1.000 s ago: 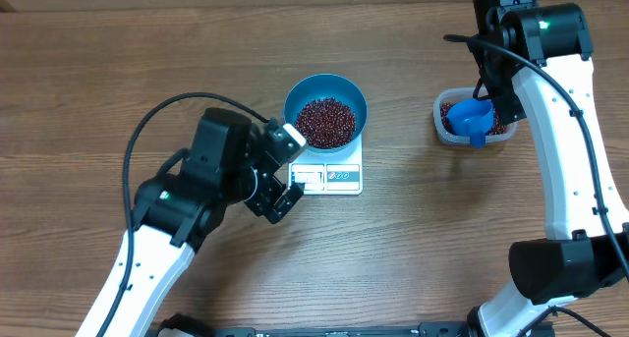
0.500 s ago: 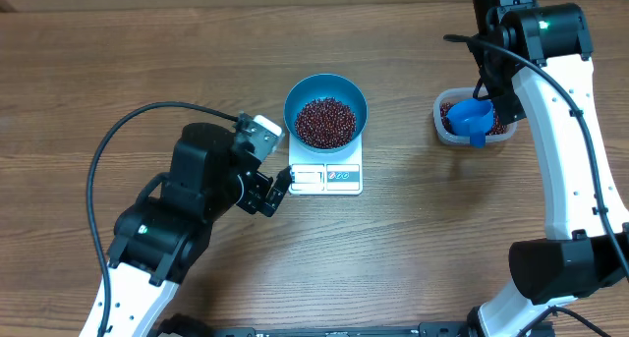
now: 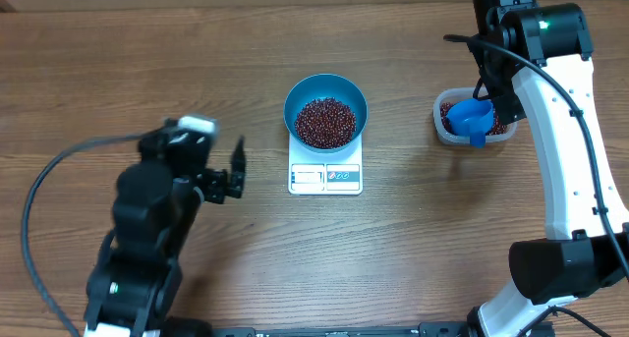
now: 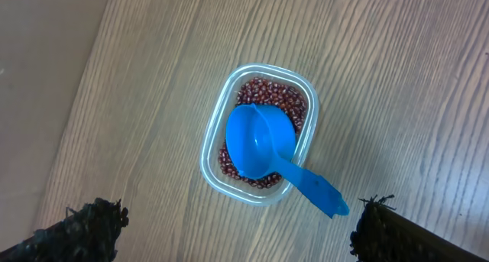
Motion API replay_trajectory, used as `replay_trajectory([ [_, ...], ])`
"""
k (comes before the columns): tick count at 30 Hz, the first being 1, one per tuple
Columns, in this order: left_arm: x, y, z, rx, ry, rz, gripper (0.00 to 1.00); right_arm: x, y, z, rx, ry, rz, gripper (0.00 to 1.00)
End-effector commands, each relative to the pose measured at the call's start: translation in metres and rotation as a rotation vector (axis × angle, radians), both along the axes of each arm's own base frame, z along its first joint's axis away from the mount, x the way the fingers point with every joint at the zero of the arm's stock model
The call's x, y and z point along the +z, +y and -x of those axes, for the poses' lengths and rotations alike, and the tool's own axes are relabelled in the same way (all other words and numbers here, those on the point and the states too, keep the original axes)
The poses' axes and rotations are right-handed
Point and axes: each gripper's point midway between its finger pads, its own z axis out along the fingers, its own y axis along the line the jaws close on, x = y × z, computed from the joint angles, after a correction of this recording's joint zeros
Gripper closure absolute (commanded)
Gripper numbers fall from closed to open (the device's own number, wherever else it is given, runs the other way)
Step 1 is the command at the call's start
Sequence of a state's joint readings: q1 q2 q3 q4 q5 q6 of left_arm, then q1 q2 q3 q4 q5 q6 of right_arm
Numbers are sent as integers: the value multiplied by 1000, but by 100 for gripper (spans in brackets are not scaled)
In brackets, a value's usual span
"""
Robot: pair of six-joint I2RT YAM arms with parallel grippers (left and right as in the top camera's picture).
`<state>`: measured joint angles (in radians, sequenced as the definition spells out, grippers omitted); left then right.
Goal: Scoop item into bowl and weigh 150g on scale
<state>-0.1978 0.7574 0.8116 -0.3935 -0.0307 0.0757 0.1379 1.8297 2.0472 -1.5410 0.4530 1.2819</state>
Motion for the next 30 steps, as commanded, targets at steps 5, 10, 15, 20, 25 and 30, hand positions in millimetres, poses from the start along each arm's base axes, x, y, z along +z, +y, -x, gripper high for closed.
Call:
replay_trajectory([
  [5, 4, 33, 27, 99, -247, 72, 0, 18, -3, 0, -8, -57, 8, 0],
  [10, -1, 51, 40, 173, -375, 158, 0, 18, -3, 0, -8, -57, 8, 0],
  [15, -17, 62, 50, 214, -453, 187, 1, 18, -3, 0, -8, -57, 8, 0],
  [20, -28, 71, 58, 246, -513, 213, 0, 18, -3, 0, -8, -57, 8, 0],
  [25, -43, 75, 61, 266, -530, 266, 0, 18, -3, 0, -8, -57, 8, 0],
  [30, -65, 76, 55, 274, -503, 275, 0, 18, -3, 0, -8, -57, 8, 0],
])
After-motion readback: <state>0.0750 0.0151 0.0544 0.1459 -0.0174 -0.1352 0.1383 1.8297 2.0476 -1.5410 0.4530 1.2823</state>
